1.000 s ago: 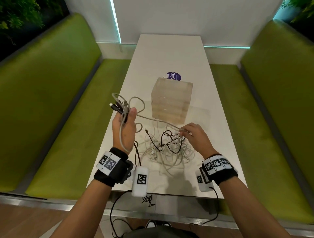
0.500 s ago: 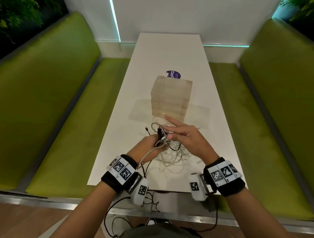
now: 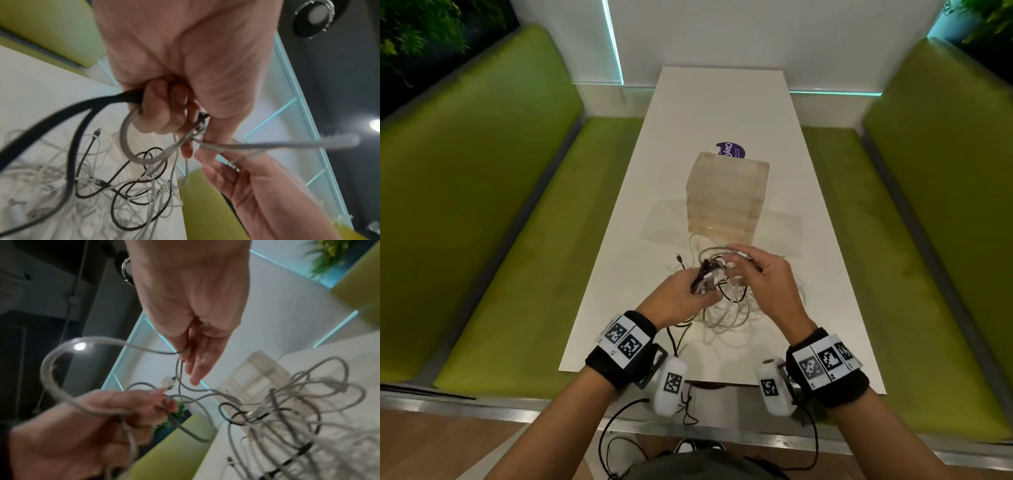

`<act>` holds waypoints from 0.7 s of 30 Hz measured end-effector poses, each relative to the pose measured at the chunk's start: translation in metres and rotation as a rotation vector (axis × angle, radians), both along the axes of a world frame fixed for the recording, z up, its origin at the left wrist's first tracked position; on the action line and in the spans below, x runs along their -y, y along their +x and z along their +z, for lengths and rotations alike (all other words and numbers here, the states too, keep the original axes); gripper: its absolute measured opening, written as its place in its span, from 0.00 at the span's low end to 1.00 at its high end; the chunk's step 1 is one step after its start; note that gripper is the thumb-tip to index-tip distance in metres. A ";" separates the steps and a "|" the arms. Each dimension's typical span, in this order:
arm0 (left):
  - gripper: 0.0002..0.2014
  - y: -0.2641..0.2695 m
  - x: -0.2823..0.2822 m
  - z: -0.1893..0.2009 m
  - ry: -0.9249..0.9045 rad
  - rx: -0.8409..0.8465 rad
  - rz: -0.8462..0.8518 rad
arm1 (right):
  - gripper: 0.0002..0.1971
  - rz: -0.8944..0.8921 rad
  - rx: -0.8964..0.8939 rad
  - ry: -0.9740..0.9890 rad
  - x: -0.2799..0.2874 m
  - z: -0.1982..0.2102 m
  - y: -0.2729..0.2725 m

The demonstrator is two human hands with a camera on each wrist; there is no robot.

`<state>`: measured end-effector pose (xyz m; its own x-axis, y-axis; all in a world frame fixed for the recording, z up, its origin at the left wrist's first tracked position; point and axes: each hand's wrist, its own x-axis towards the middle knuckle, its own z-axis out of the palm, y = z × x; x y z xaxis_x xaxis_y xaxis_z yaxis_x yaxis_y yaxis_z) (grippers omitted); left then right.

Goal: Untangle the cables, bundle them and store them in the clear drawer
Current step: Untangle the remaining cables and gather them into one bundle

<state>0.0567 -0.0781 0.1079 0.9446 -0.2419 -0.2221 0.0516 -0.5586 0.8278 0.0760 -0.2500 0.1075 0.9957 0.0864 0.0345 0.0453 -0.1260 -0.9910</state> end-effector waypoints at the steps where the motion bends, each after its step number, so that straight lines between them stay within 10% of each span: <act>1: 0.10 0.000 -0.004 0.000 -0.069 -0.015 0.028 | 0.11 -0.028 0.009 -0.028 0.004 -0.003 0.001; 7: 0.04 -0.004 -0.009 0.007 -0.333 -0.056 0.056 | 0.12 0.207 -0.047 -0.068 0.003 -0.010 -0.008; 13: 0.21 -0.006 -0.008 0.000 -0.356 0.086 0.141 | 0.13 0.216 0.001 -0.047 -0.015 -0.011 -0.014; 18: 0.10 -0.010 -0.001 0.009 -0.439 0.057 0.137 | 0.14 0.252 0.002 -0.121 -0.012 -0.017 -0.008; 21: 0.23 -0.005 0.005 0.006 -0.454 0.120 0.195 | 0.10 0.349 -0.121 0.013 -0.018 -0.016 -0.016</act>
<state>0.0518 -0.0831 0.1136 0.9942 -0.1053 -0.0223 0.0085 -0.1301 0.9915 0.0604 -0.2319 0.0912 0.9034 0.4217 -0.0782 -0.0340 -0.1114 -0.9932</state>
